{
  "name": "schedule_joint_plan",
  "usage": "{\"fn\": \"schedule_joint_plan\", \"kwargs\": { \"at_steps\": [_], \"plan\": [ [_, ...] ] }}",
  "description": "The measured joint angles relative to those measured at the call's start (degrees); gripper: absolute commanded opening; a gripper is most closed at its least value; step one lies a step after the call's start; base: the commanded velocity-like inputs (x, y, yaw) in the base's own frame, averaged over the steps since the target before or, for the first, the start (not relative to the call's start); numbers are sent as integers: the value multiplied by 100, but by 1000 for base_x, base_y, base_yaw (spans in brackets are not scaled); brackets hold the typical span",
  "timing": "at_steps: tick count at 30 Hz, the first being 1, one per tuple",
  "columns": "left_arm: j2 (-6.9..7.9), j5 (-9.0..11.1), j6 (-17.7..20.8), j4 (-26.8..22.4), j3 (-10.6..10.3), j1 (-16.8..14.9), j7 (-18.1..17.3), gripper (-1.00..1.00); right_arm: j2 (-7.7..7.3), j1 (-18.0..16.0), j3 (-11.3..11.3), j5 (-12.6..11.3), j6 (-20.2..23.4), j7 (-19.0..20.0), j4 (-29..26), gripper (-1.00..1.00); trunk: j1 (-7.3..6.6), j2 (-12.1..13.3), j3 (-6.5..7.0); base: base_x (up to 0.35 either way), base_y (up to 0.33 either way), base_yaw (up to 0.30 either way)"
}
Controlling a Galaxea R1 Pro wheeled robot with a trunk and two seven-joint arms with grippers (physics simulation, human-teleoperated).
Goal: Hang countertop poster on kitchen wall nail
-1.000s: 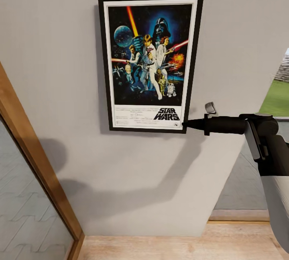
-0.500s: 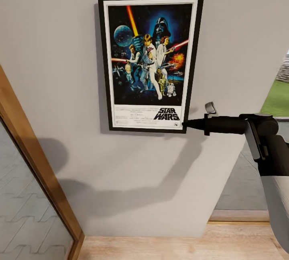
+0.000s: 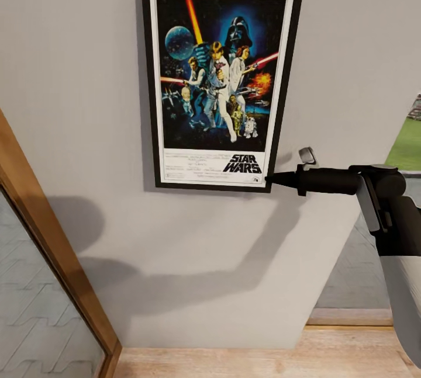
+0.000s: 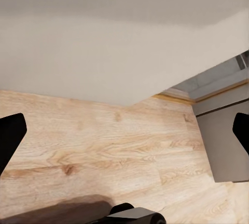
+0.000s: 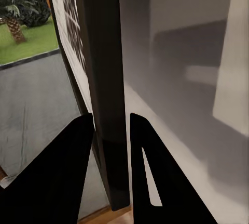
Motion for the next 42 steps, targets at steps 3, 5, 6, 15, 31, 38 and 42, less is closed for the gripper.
{"fn": "schedule_joint_plan", "kwargs": {
  "at_steps": [3,5,6,15,31,38,42],
  "plan": [
    [0,0,0,0,0,0,0,100,0,0,0,0,1,1,0,-100,0,0,0,1,0,0],
    [0,0,0,0,0,0,0,100,0,0,0,0,1,1,0,-100,0,0,0,0,0,0],
    [0,0,0,0,0,0,0,100,0,0,0,0,1,1,0,-100,0,0,0,0,0,0],
    [0,0,-8,0,0,0,-7,100,-1,-2,-5,141,39,2,10,-100,1,1,1,-74,0,0],
    [0,0,-9,0,0,0,-9,100,-2,-1,-4,178,26,3,12,-100,1,2,0,-7,0,0],
    [0,0,-9,0,0,0,-9,100,-2,-1,-4,175,25,3,14,-100,1,2,0,0,0,0],
    [0,0,-8,0,0,0,-9,100,-2,-1,-4,175,25,3,14,-100,1,2,0,0,0,0]
  ]
}}
